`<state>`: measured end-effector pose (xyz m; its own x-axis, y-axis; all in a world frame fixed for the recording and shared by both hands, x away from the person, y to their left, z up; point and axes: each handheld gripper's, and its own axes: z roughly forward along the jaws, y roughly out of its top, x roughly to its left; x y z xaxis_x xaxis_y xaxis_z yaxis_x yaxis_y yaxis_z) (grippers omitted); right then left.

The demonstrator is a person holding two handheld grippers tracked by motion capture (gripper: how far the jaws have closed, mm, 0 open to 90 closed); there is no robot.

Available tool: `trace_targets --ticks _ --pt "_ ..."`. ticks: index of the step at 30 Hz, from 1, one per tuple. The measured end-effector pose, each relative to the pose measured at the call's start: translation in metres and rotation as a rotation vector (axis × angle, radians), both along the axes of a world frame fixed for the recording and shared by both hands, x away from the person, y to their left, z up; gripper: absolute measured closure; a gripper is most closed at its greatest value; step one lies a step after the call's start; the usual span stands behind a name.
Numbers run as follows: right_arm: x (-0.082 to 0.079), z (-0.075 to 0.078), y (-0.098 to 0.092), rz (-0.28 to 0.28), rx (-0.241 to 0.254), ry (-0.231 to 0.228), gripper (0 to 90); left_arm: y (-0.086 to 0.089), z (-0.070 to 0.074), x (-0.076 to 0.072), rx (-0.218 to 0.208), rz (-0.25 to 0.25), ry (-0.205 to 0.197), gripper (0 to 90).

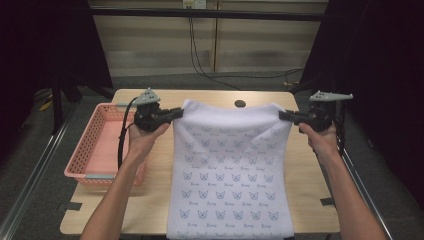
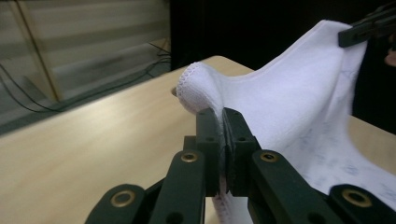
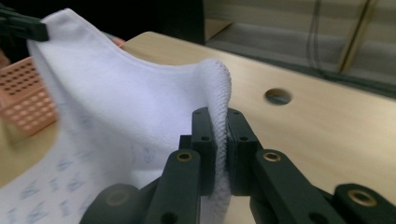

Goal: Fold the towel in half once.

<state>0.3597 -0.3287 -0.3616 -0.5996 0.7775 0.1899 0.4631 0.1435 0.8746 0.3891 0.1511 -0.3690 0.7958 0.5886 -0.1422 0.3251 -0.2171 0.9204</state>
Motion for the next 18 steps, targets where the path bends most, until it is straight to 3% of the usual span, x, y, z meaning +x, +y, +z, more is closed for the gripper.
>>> trace_targets --ticks 4,6,8,9,14,17,18 --pt "-0.023 -0.012 0.008 0.042 -0.045 0.042 83.5 0.0 -0.015 -0.021 0.003 -0.04 0.022 86.5" --pt "-0.04 -0.018 0.01 0.066 -0.044 0.052 83.6 0.002 -0.021 -0.032 0.014 -0.043 0.035 86.5" --pt "-0.054 -0.022 0.01 0.07 -0.063 0.066 83.5 0.005 -0.029 -0.043 -0.001 -0.049 0.06 86.5" --pt "-0.062 -0.024 0.009 0.078 -0.048 0.076 83.6 0.007 -0.035 -0.051 0.0 -0.058 0.071 86.4" --pt "-0.105 -0.049 0.01 0.095 -0.071 0.129 83.8 0.013 -0.059 -0.079 0.076 -0.08 0.126 86.4" --pt "-0.127 -0.07 0.012 0.106 -0.076 0.183 83.8 0.014 -0.071 -0.099 0.119 -0.115 0.177 86.4" --pt "-0.136 -0.078 0.014 0.121 -0.089 0.221 83.7 0.013 -0.075 -0.11 0.141 -0.134 0.185 86.3"
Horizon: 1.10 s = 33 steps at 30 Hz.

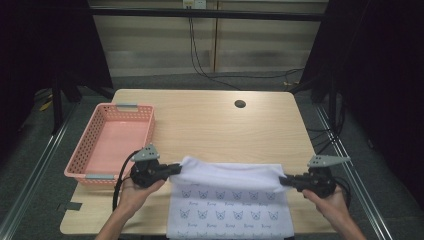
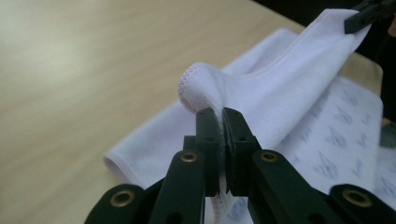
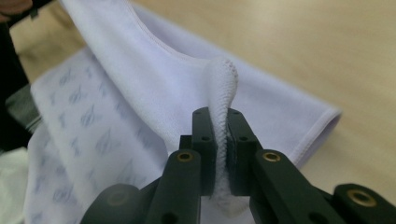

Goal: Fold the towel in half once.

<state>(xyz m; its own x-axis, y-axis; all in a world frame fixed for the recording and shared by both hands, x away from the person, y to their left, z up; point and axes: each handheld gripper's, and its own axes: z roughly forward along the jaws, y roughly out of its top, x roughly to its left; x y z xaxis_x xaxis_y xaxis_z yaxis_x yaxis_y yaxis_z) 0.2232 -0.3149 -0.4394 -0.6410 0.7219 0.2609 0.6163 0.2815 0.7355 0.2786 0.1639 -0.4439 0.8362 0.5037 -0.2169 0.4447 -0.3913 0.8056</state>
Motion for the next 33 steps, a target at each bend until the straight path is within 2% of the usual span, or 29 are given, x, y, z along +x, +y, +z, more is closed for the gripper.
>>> trace_targets --ticks 1,2,3,6,8,10,11,13,14,17,19,21,22,24,25,27,30,33 --pt "0.0 0.0 0.0 0.0 0.0 0.0 83.7 0.0 0.0 0.0 0.0 0.0 0.0 86.4" --pt "-0.01 -0.007 0.002 0.007 -0.031 0.024 83.8 0.0 -0.004 -0.006 0.001 -0.009 0.012 86.4" --pt "-0.015 -0.011 0.003 0.012 -0.032 0.048 83.7 -0.001 -0.009 -0.011 0.011 -0.019 0.021 86.4" --pt "-0.023 -0.026 0.004 0.017 -0.054 0.098 83.8 -0.003 -0.027 -0.022 0.06 -0.016 0.079 86.4" --pt "-0.023 -0.037 0.005 0.008 -0.077 0.133 83.6 -0.006 -0.033 -0.021 0.107 -0.031 0.092 86.4" --pt "-0.018 -0.048 0.006 -0.012 -0.08 0.159 83.7 -0.008 -0.036 -0.015 0.112 -0.019 0.115 86.4" --pt "-0.015 -0.05 0.007 -0.02 -0.1 0.169 83.7 -0.009 -0.039 -0.013 0.125 -0.024 0.129 86.4" --pt "-0.014 -0.05 0.008 -0.008 -0.115 0.167 83.6 -0.011 -0.043 -0.014 0.168 -0.018 0.117 86.3" --pt "-0.014 -0.052 0.008 -0.012 -0.104 0.17 83.6 -0.011 -0.043 -0.014 0.168 -0.028 0.137 86.3" --pt "-0.016 -0.053 0.004 -0.016 -0.079 0.174 81.7 -0.007 -0.043 -0.023 0.16 -0.026 0.158 85.6" --pt "-0.018 -0.052 0.004 -0.01 -0.098 0.159 81.2 -0.004 -0.04 -0.031 0.119 -0.024 0.165 85.4" --pt "-0.021 -0.051 0.005 -0.019 -0.112 0.153 81.4 -0.005 -0.04 -0.039 0.173 -0.032 0.149 85.6" --pt "-0.022 -0.051 0.007 -0.017 -0.118 0.153 81.7 -0.006 -0.043 -0.038 0.191 -0.048 0.152 85.6" --pt "-0.022 -0.051 0.008 -0.024 -0.122 0.155 83.0 -0.009 -0.045 -0.033 0.205 -0.046 0.165 85.8" --pt "-0.021 -0.051 0.008 -0.025 -0.122 0.154 83.5 -0.01 -0.046 -0.031 0.203 -0.042 0.173 86.1" --pt "-0.02 -0.052 0.008 -0.025 -0.119 0.149 83.9 -0.011 -0.047 -0.028 0.2 -0.03 0.164 86.3" --pt "-0.016 -0.051 0.01 -0.038 -0.158 0.119 83.9 -0.013 -0.047 -0.022 0.206 -0.026 0.151 86.3" --pt "-0.006 -0.052 0.007 -0.057 -0.141 0.125 84.1 -0.014 -0.05 -0.01 0.181 -0.015 0.145 86.3"
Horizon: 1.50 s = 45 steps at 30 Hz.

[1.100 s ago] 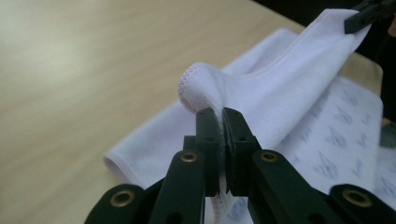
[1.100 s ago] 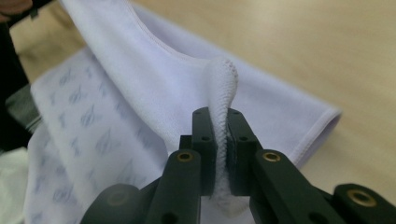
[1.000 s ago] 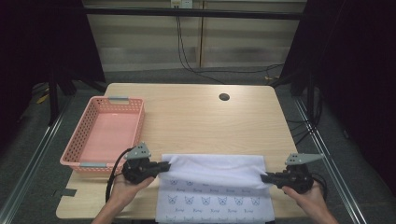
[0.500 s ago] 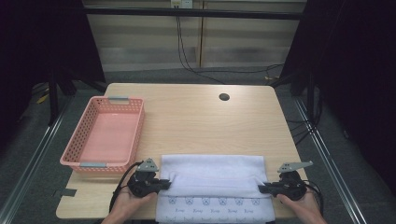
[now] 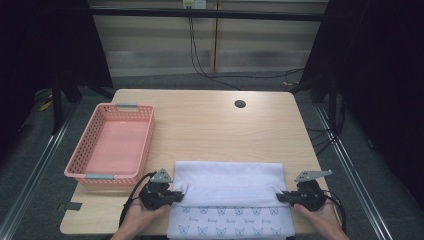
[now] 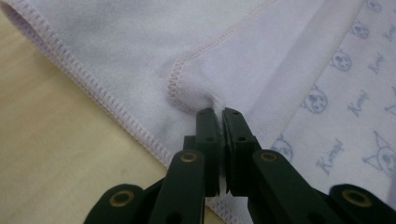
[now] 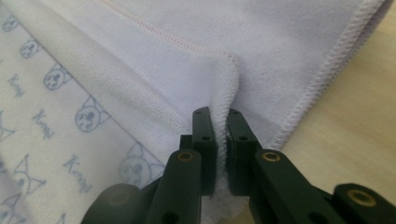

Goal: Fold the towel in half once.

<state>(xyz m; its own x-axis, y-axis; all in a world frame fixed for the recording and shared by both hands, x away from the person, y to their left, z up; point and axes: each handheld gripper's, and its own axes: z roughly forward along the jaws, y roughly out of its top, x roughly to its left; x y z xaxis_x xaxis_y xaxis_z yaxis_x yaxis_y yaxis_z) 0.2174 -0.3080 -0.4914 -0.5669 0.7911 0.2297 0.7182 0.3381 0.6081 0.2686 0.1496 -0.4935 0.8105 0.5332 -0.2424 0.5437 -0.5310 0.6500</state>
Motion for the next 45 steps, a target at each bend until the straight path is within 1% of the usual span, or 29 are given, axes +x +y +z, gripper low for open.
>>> trace_targets --ticks 1,2,4,5,6,8,9,10,11,14,17,19,20,22,23,25,26,27,29,31,33,34,36,39,41,42,43,44,45 --pt "0.003 0.0 0.0 -0.011 -0.006 -0.008 84.1 0.0 -0.001 0.004 -0.006 -0.012 -0.01 86.3" --pt "0.007 0.0 0.0 -0.013 -0.011 -0.011 84.1 -0.001 -0.001 0.008 -0.005 -0.014 -0.004 86.3" --pt "0.013 0.0 0.0 -0.026 -0.041 -0.034 84.0 -0.004 -0.001 0.018 -0.006 0.002 -0.001 86.3" --pt "0.016 0.0 0.001 -0.032 -0.047 -0.035 84.0 -0.006 -0.002 0.023 -0.006 0.014 -0.01 86.3" --pt "0.021 0.0 0.0 -0.035 -0.049 -0.04 84.0 -0.008 -0.002 0.029 -0.003 0.018 -0.009 86.3" --pt "0.031 -0.001 -0.002 -0.044 -0.047 -0.047 84.0 -0.012 -0.002 0.04 0.001 0.036 -0.011 86.3" --pt "0.036 -0.001 -0.004 -0.053 -0.049 -0.05 84.1 -0.014 -0.003 0.046 -0.011 0.05 0.001 86.2" --pt "0.041 -0.001 -0.005 -0.064 -0.051 -0.05 84.1 -0.016 -0.002 0.051 -0.005 0.053 0.008 86.2" --pt "0.048 -0.002 -0.007 -0.064 -0.049 -0.059 84.1 -0.018 -0.002 0.054 0.002 0.066 -0.012 86.2" --pt "0.069 -0.003 -0.011 -0.088 -0.033 -0.048 84.1 -0.02 -0.003 0.066 -0.008 0.088 0.004 86.3" --pt "0.09 -0.004 -0.01 -0.102 -0.036 -0.06 84.1 -0.023 -0.003 0.08 0.008 0.119 -0.027 86.3" --pt "0.102 -0.005 -0.01 -0.113 -0.032 -0.057 84.2 -0.028 -0.001 0.092 0.071 0.132 -0.072 86.4" --pt "0.108 -0.005 -0.01 -0.111 -0.032 -0.056 84.1 -0.032 0.0 0.098 0.085 0.146 -0.089 86.4" --pt "0.12 -0.005 -0.01 -0.115 -0.043 -0.053 84.1 -0.036 0.0 0.112 0.087 0.175 -0.082 86.4" --pt "0.126 -0.005 -0.012 -0.131 -0.042 -0.049 84.1 -0.038 -0.001 0.119 0.075 0.195 -0.079 86.4" --pt "0.137 -0.005 -0.014 -0.15 -0.036 -0.043 84.1 -0.039 -0.002 0.133 0.067 0.206 -0.068 86.5" --pt "0.143 -0.006 -0.015 -0.152 -0.028 -0.049 84.1 -0.04 -0.003 0.14 0.062 0.213 -0.071 86.4" --pt "0.148 -0.007 -0.016 -0.162 -0.018 -0.045 84.1 -0.039 -0.002 0.146 0.071 0.205 -0.071 86.4" --pt "0.157 -0.008 -0.016 -0.181 -0.01 -0.049 84.1 -0.039 -0.002 0.157 0.071 0.215 -0.058 86.4" --pt "0.166 -0.009 -0.015 -0.199 0.004 -0.054 84.1 -0.039 -0.001 0.165 0.085 0.227 -0.061 86.4" --pt "0.174 -0.009 -0.011 -0.205 -0.009 -0.063 84.1 -0.038 -0.002 0.173 0.084 0.245 -0.062 86.4" --pt "0.178 -0.009 -0.01 -0.209 -0.013 -0.064 84.1 -0.037 -0.002 0.178 0.083 0.245 -0.053 86.4" --pt "0.186 -0.009 -0.008 -0.213 -0.022 -0.064 84.0 -0.036 -0.003 0.187 0.073 0.273 -0.051 86.4" --pt "0.197 -0.01 -0.006 -0.231 -0.021 -0.071 84.0 -0.037 -0.003 0.197 0.073 0.292 -0.048 86.4" --pt "0.204 -0.01 -0.005 -0.235 -0.021 -0.068 84.0 -0.04 -0.001 0.204 0.111 0.291 -0.061 86.4" --pt "0.207 -0.009 -0.004 -0.235 -0.028 -0.067 84.0 -0.041 -0.001 0.207 0.115 0.289 -0.06 86.4" --pt "0.211 -0.009 -0.004 -0.235 -0.033 -0.067 84.0 -0.042 -0.001 0.208 0.111 0.307 -0.066 86.5" --pt "0.215 -0.009 -0.003 -0.236 -0.038 -0.066 84.0 -0.041 -0.001 0.21 0.121 0.309 -0.068 86.5" --pt "0.218 -0.009 -0.002 -0.236 -0.042 -0.068 84.0 -0.04 -0.002 0.212 0.108 0.31 -0.07 86.5"
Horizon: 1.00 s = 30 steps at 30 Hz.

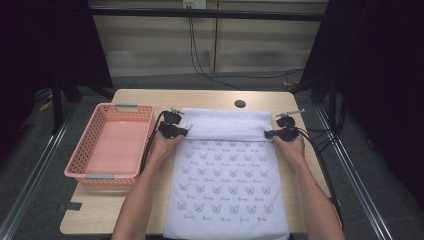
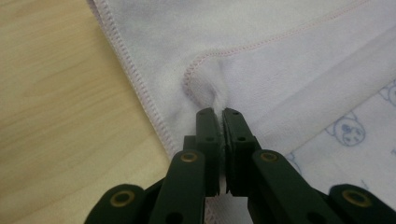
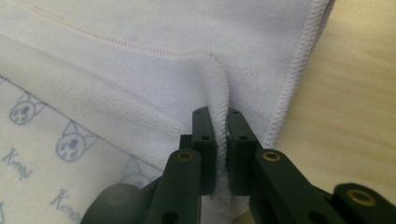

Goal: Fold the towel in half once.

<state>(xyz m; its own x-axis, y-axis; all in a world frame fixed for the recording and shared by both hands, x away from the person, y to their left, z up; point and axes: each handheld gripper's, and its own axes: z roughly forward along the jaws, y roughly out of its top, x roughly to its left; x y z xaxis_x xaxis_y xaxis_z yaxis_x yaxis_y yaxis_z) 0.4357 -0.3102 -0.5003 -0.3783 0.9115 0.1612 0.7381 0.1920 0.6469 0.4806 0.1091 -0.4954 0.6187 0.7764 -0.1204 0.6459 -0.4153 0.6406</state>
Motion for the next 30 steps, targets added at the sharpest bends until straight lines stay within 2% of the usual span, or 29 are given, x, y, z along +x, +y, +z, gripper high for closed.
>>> trace_targets --ticks 1,3,4,6,7,8,10,12,14,15,16,17,18,20,21,22,23,25,26,30 --pt "0.003 0.0 0.001 -0.012 0.0 0.001 84.0 0.001 -0.001 0.002 -0.012 0.006 0.002 86.5" --pt "0.01 -0.001 0.002 -0.021 0.005 -0.005 84.0 0.003 -0.001 0.006 -0.01 0.009 0.005 86.5" --pt "0.013 -0.001 0.004 -0.026 -0.003 -0.009 84.1 0.002 -0.002 0.006 -0.026 0.033 0.001 86.5" --pt "0.015 -0.001 0.008 -0.04 -0.021 -0.023 84.4 -0.003 0.0 0.003 0.044 0.013 -0.029 86.5" --pt "0.014 -0.002 0.01 -0.049 -0.024 -0.033 84.5 -0.005 0.0 0.002 0.045 0.016 -0.033 86.6" --pt "0.013 -0.003 0.011 -0.053 -0.023 -0.043 84.5 -0.003 0.0 0.003 0.036 0.021 -0.026 86.6" --pt "0.012 -0.003 0.008 -0.052 -0.004 -0.044 84.5 0.003 0.0 0.005 -0.012 0.026 0.005 86.5" --pt "0.01 -0.002 0.007 -0.05 0.009 -0.049 84.6 0.005 0.002 0.001 -0.036 0.024 -0.001 86.5" --pt "0.008 0.004 0.006 -0.037 0.025 -0.066 84.7 0.006 0.012 -0.003 -0.069 0.004 -0.015 86.5" --pt "0.007 0.009 0.004 -0.032 0.033 -0.074 84.6 0.006 0.018 -0.005 -0.086 0.006 -0.036 86.5" --pt "0.006 0.014 0.001 -0.028 0.052 -0.09 84.6 0.006 0.025 -0.008 -0.113 0.012 -0.043 86.5" --pt "0.005 0.021 -0.002 -0.032 0.076 -0.104 84.5 0.008 0.034 -0.01 -0.133 -0.007 -0.05 86.5" --pt "0.002 0.03 -0.006 -0.033 0.1 -0.134 84.5 0.009 0.039 -0.012 -0.146 0.0 -0.051 86.5" --pt "-0.004 0.043 -0.011 -0.025 0.158 -0.169 84.7 0.014 0.053 -0.018 -0.22 0.004 -0.036 86.5" --pt "-0.008 0.05 -0.013 -0.028 0.174 -0.189 84.7 0.016 0.06 -0.023 -0.222 -0.008 -0.067 86.5" --pt "-0.013 0.057 -0.015 -0.02 0.185 -0.205 84.7 0.016 0.067 -0.028 -0.2 -0.022 -0.087 86.5" --pt "-0.017 0.064 -0.017 -0.01 0.192 -0.216 84.8 0.019 0.073 -0.032 -0.2 -0.036 -0.098 86.5" --pt "-0.026 0.075 -0.019 0.015 0.182 -0.242 84.7 0.025 0.085 -0.04 -0.234 -0.049 -0.126 86.4" --pt "-0.032 0.081 -0.02 0.023 0.193 -0.249 84.7 0.028 0.091 -0.044 -0.253 -0.049 -0.139 86.4" --pt "-0.052 0.104 -0.02 0.078 0.206 -0.278 84.7 0.035 0.111 -0.063 -0.256 -0.086 -0.186 86.4"
